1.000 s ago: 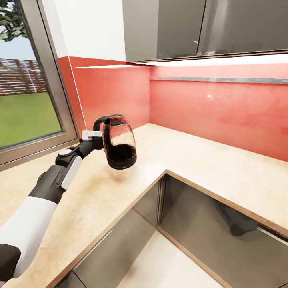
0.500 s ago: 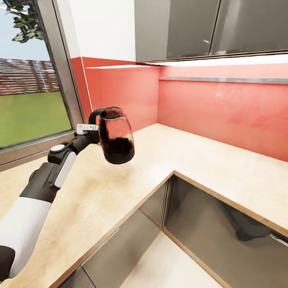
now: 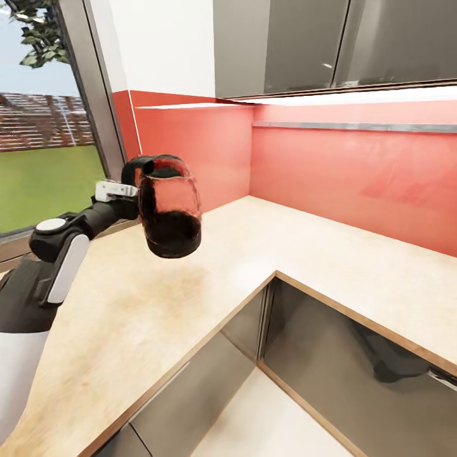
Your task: Set up a coffee station on the kitchen countertop: keep the coffee maker on the countertop, move the bottle of coffee from the kitchen shelf to the counter next to the coffee maker, place a paper coffee filter on top of the coffee maker, put the saucer next to the coffee maker with the coffee cup on the saucer, and place the electric kettle next to the coffee maker.
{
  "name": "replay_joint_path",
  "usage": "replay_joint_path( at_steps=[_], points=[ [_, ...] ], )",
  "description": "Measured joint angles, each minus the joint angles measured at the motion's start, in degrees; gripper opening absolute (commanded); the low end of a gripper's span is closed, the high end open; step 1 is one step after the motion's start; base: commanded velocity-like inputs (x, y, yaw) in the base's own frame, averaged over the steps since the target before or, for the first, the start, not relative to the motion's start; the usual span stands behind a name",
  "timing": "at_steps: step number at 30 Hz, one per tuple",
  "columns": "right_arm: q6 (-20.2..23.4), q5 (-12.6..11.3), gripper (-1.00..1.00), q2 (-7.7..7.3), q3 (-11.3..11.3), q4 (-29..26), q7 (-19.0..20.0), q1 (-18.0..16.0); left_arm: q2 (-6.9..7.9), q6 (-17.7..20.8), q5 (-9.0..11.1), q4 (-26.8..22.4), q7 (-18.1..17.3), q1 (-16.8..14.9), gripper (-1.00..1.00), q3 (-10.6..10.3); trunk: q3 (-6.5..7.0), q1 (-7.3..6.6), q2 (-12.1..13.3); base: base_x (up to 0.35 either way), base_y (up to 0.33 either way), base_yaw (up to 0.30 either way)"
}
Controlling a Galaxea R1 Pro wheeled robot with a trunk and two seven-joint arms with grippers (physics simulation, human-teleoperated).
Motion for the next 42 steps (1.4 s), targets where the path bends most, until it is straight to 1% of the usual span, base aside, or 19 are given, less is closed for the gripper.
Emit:
replay_joint_path(
  at_steps=[1, 2, 4, 5, 6, 7, 10, 14, 27, 36, 42],
  points=[
    [0.0, 0.0, 1.0, 0.0, 0.0, 0.0, 0.0, 0.0, 0.06, 0.2, -0.1, -1.2, 0.0, 2.8, -1.0, 1.5, 0.0, 0.0, 0.0, 0.0, 0.0, 0.0],
    [0.0, 0.0, 1.0, 0.0, 0.0, 0.0, 0.0, 0.0, 0.07, 0.3, 0.0, -1.4, 0.0, 3.6, -1.0, 1.7, 0.0, 0.0, 0.0, 0.0, 0.0, 0.0],
    [0.0, 0.0, 1.0, 0.0, 0.0, 0.0, 0.0, 0.0, 0.12, 0.3, -0.2, -1.8, 0.0, 5.6, -1.0, 3.5, 0.0, 0.0, 0.0, 0.0, 0.0, 0.0],
    [0.0, 0.0, 1.0, 0.0, 0.0, 0.0, 0.0, 0.0, 0.14, 0.3, -0.3, -2.0, 0.1, 6.6, -1.0, 5.7, 0.0, 0.0, 0.0, 0.0, 0.0, 0.0],
    [0.0, 0.0, 1.0, 0.0, 0.0, 0.0, 0.0, 0.0, 0.15, 0.3, -0.6, -2.1, 0.0, 7.1, -1.0, 6.4, 0.0, 0.0, 0.0, 0.0, 0.0, 0.0],
    [0.0, 0.0, 1.0, 0.0, 0.0, 0.0, 0.0, 0.0, 0.14, 0.3, 0.1, -2.1, 0.0, 7.2, -1.0, 6.5, 0.0, 0.0, 0.0, 0.0, 0.0, 0.0],
    [0.1, 0.0, 1.0, 0.0, 0.0, 0.0, 0.4, 0.0, 0.14, 0.3, 0.0, -2.1, 0.0, 7.7, -1.0, 7.3, 0.0, 0.0, 0.0, 0.0, 0.0, 0.0],
    [0.1, 0.0, 1.0, 0.0, 0.0, 0.0, 0.3, 0.0, 0.15, 0.4, 0.0, -2.1, 0.0, 7.8, -1.0, 7.4, 0.0, 0.0, 0.0, 0.0, 0.0, 0.159],
    [0.1, 0.0, 1.0, 0.0, 0.0, 0.0, 0.1, 0.0, 0.15, 0.4, 0.0, -2.1, 0.0, 7.8, -1.0, 7.4, 0.0, 0.0, 0.0, -0.005, 0.0, 0.267],
    [0.1, 0.0, 1.0, 0.0, 0.0, 0.0, 0.1, 0.0, 0.14, 0.5, 0.1, -2.1, 0.0, 7.8, -1.0, 7.4, 0.0, 0.02, 0.0, -0.225, 0.0, 0.154],
    [0.0, 0.0, 1.0, 0.0, 0.0, 0.0, 0.0, 0.0, 0.15, 0.5, 0.0, -2.1, 0.0, 7.8, -1.0, 7.4, 0.0, 0.0, 0.0, -0.049, 0.0, 0.26]
  ],
)
